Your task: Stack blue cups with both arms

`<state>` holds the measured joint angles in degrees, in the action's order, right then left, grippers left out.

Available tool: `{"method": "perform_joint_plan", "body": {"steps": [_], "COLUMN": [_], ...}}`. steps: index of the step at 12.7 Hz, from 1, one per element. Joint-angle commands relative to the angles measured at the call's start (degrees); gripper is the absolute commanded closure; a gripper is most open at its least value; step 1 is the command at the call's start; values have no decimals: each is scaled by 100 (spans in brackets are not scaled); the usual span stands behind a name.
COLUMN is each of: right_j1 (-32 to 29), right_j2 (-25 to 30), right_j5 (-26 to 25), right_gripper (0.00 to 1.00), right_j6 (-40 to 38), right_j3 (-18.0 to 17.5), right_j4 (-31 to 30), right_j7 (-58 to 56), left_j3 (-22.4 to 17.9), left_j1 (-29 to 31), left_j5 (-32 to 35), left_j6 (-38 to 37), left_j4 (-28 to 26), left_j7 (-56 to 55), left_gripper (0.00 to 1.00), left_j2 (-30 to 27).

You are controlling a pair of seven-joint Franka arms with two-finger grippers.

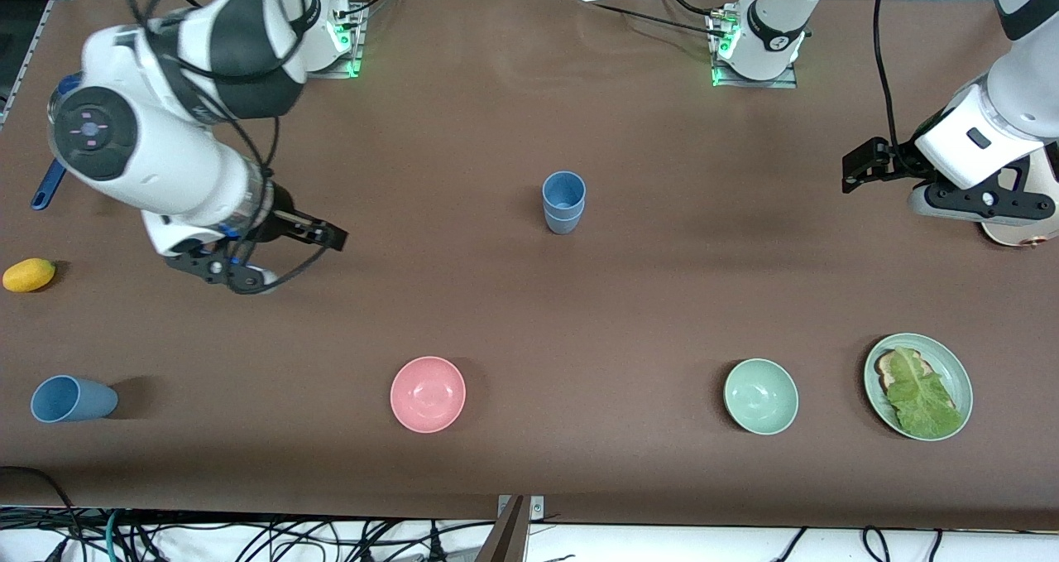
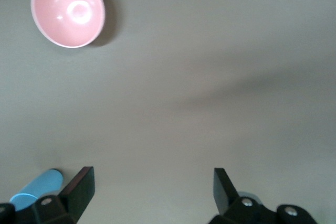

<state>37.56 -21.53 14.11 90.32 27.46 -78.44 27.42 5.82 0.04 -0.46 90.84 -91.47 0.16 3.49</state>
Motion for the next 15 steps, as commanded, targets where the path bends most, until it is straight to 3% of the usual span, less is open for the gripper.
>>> {"method": "perform_joint_plan", "body": {"steps": [1,3,5,7,15], "right_j1": [-1300,-2082,-2733,-3384,-3387], "right_j2": [1349,1974,2345,2487,2092], "right_j5": [-863,-1033,-1024,-1024,-1402], "right_gripper": [0,0,0,0,0], "right_j6": [-41,-119,-304,-471,-463], "right_j3": [-1511,-2093,-2218,-2621,-2711], "right_j4": [-1135,-1620,-1797,-1798,-1332], "right_j7": [-88,-236,-1077,-1283,-1467], "left_j3": [16,16,7,7,7], "left_j1": [-4,-4,13,5,13], "left_j5": [142,134,134,134,134], "left_j6": [-120,-119,-128,-128,-128], "left_j4": [164,164,164,164,164], "left_j7": [11,11,11,11,20], "left_gripper": [0,0,0,0,0], "left_j2": [64,55,55,55,55]}}
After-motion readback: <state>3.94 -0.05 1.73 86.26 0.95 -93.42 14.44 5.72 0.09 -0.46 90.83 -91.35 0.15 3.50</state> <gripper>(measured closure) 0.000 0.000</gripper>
